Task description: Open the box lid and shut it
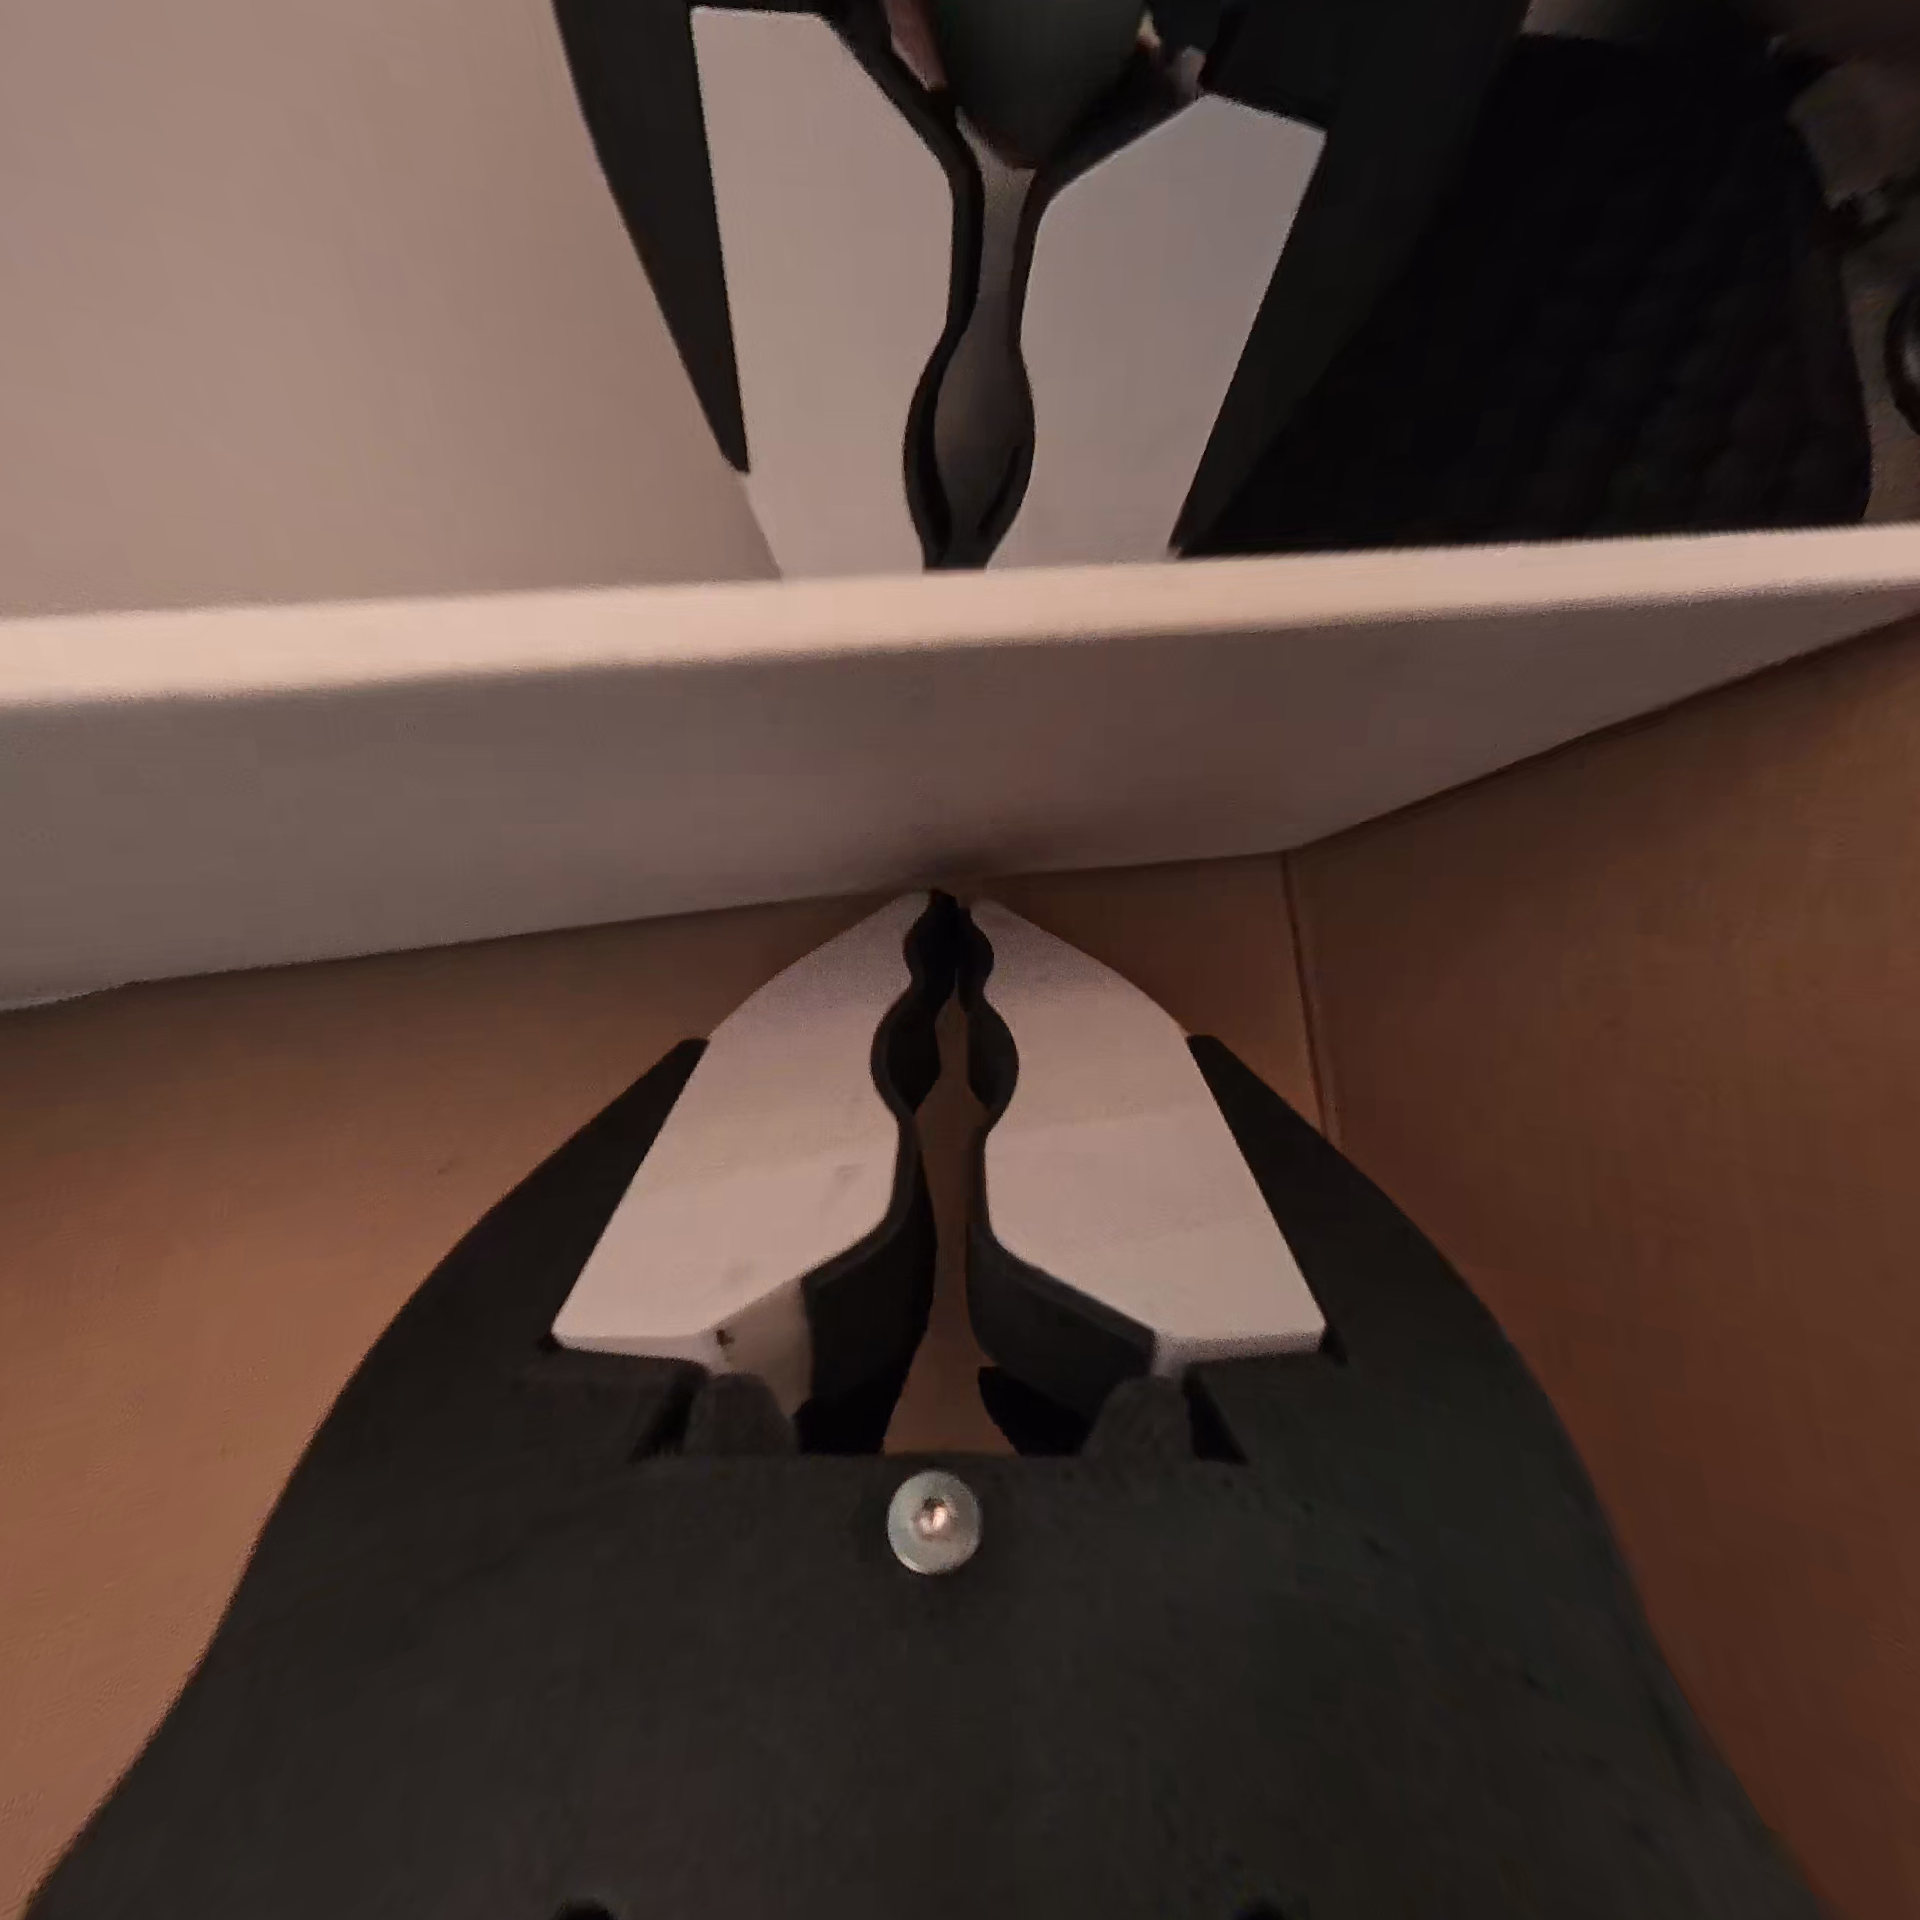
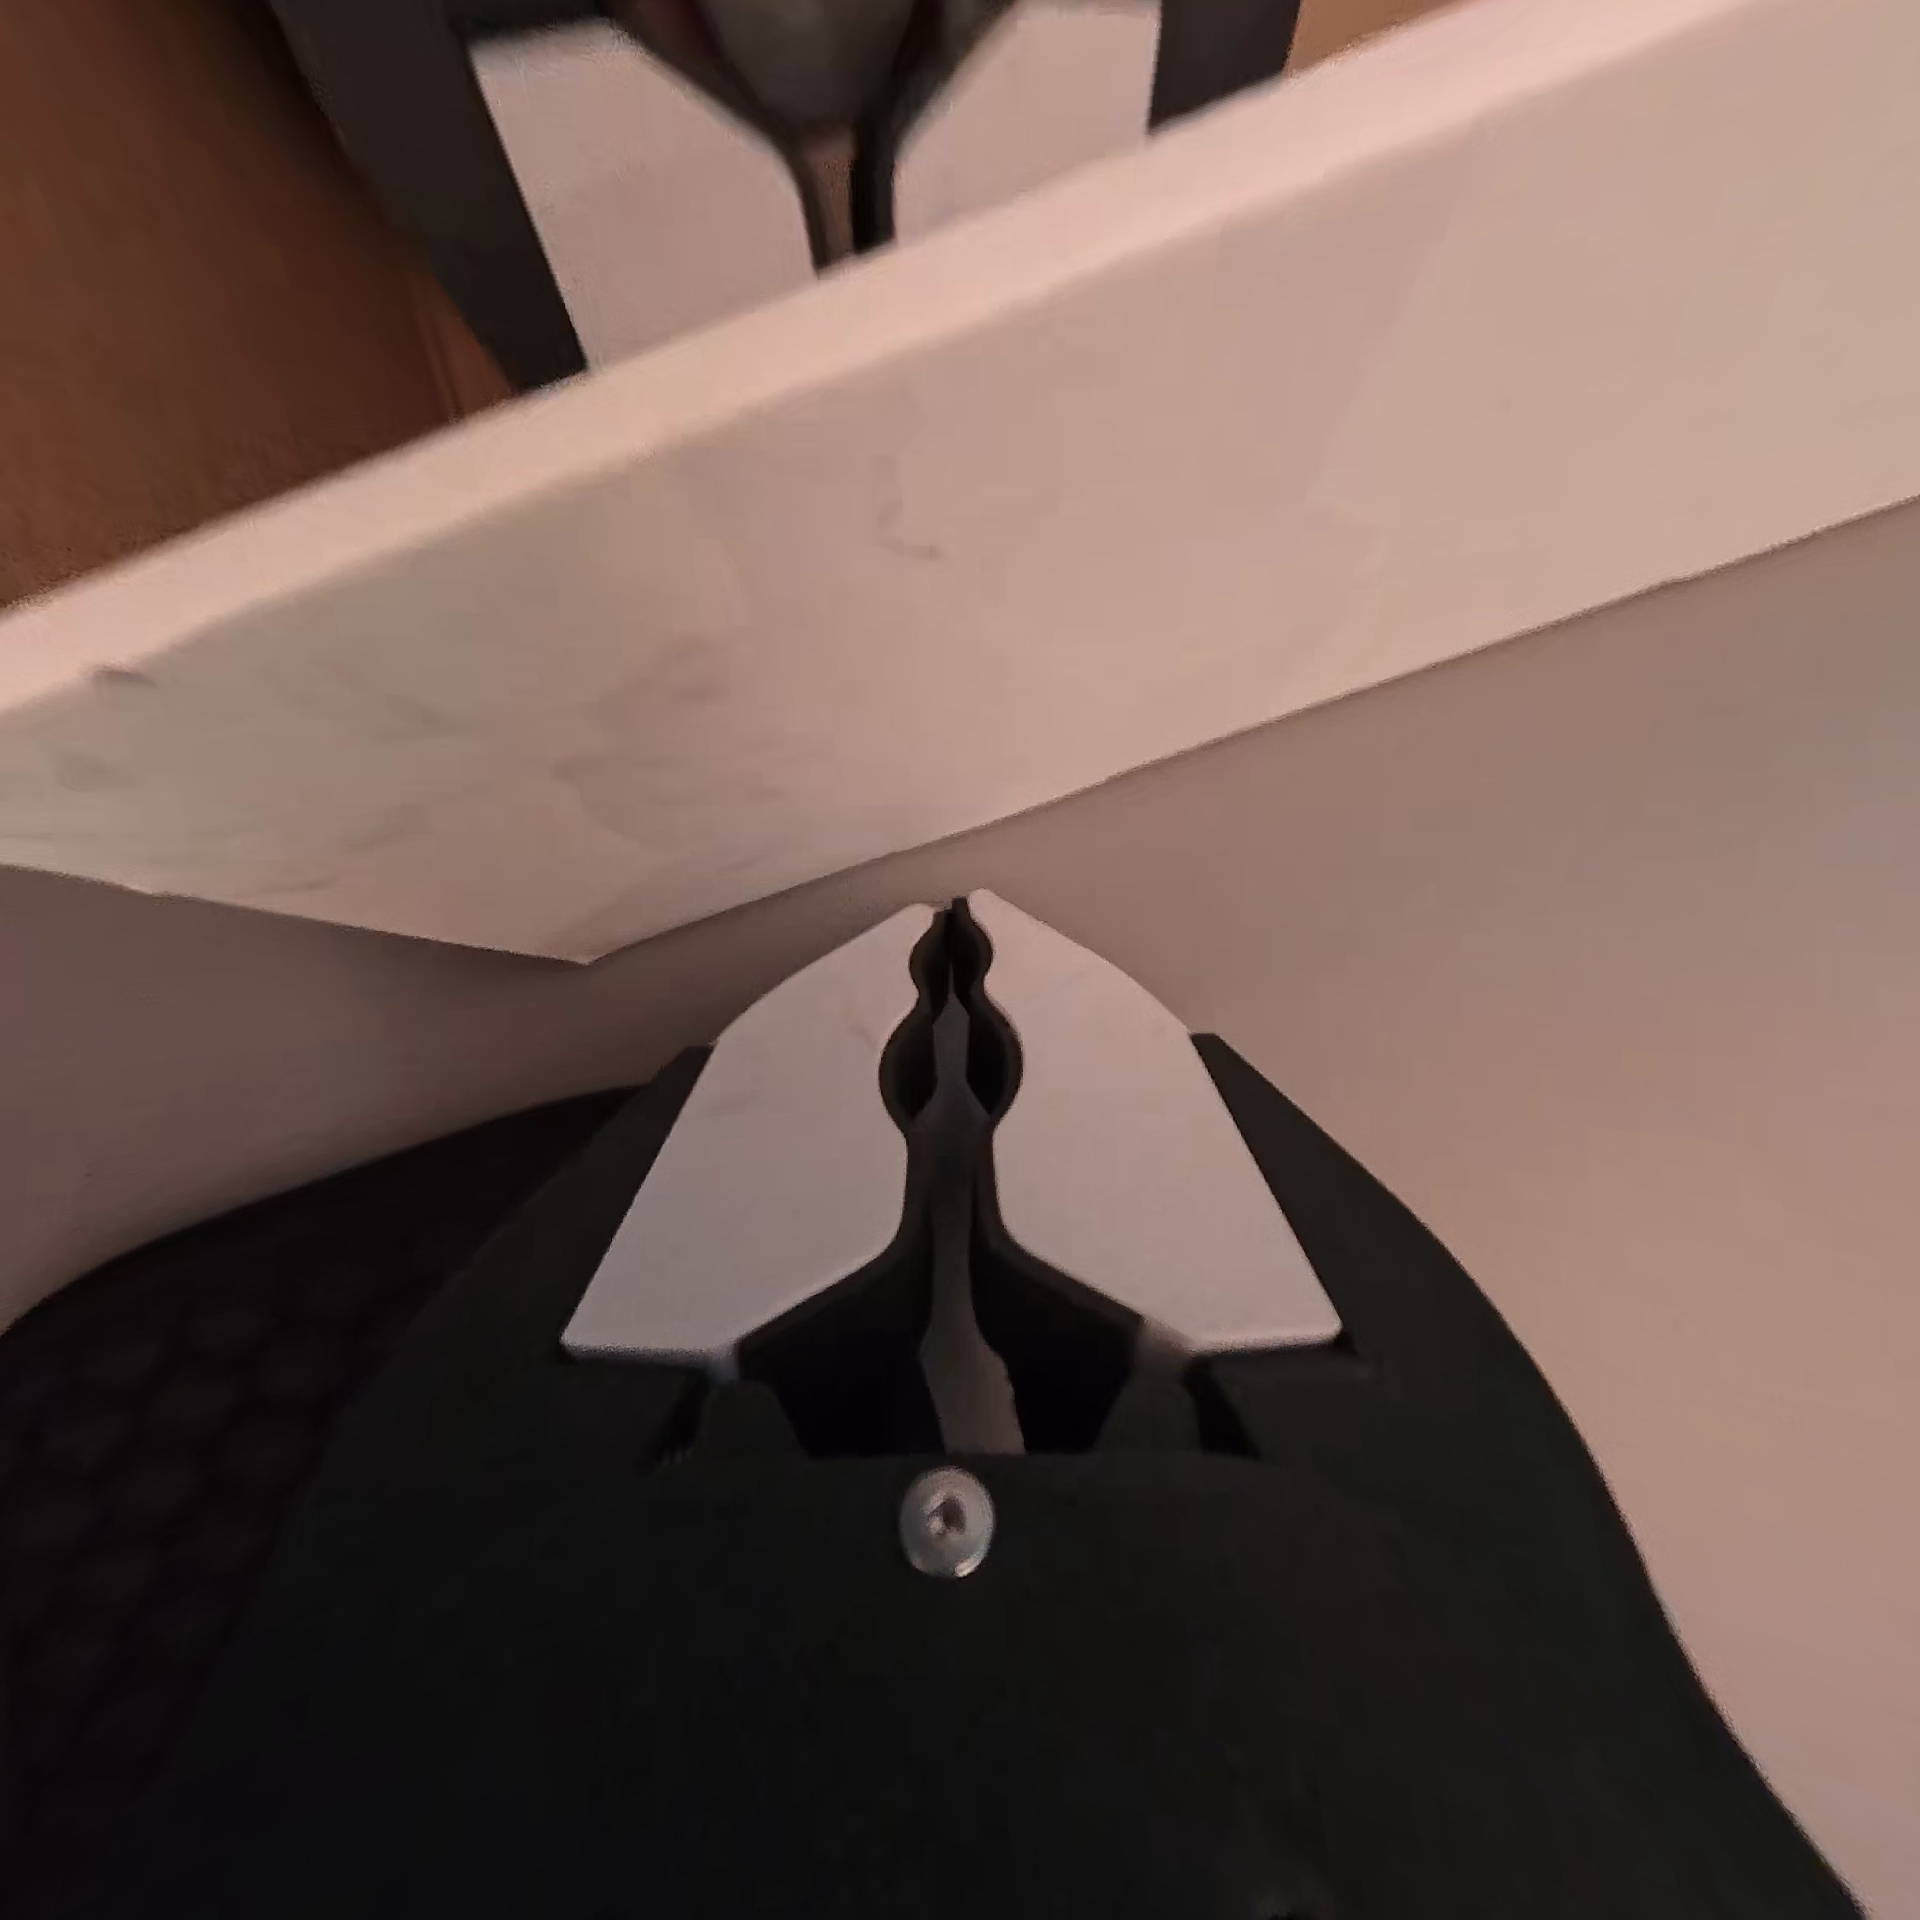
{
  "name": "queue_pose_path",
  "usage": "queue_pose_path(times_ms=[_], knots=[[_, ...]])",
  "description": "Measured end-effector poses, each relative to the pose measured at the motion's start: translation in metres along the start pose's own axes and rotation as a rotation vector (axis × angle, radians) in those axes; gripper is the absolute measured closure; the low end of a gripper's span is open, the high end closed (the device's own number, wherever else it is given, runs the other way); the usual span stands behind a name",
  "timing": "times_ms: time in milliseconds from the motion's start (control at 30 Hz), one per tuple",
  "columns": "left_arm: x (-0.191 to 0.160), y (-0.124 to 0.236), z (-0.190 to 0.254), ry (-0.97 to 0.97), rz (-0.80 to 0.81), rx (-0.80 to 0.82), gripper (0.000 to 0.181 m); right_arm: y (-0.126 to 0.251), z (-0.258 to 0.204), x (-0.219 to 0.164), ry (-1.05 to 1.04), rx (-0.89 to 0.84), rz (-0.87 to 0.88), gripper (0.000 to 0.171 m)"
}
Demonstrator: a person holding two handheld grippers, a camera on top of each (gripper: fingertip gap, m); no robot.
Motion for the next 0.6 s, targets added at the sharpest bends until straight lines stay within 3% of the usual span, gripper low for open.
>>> queue_pose_path(times_ms=[33, 200, 400, 600], knots=[[0.0, -0.004, 0.001, 0.011, 0.002, -0.018, 0.181, -0.001, -0.001, 0.003, -0.006, 0.029, 0.029, 0.17], [0.0, 0.0, 0.001, 0.051, 0.011, -0.046, 0.181, 0.003, -0.006, 0.004, -0.026, 0.085, 0.053, 0.17], [0.001, 0.033, 0.012, 0.087, 0.172, -0.03, 0.181, 0.032, -0.042, 0.004, 0.061, 0.096, 0.236, 0.17], [-0.035, 0.14, 0.034, 0.211, 0.343, 0.161, 0.181, 0.057, -0.07, -0.001, 0.226, -0.209, 0.384, 0.17]])
Point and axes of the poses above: each gripper's, where its closed fingertips meet, y back along the fingers, x out of its top, z = x × y across the jaws, the point moved 9 cm from there along y, back along the fingers, and after that the axes turned 2 degrees about -y, right-handed, at the moved point
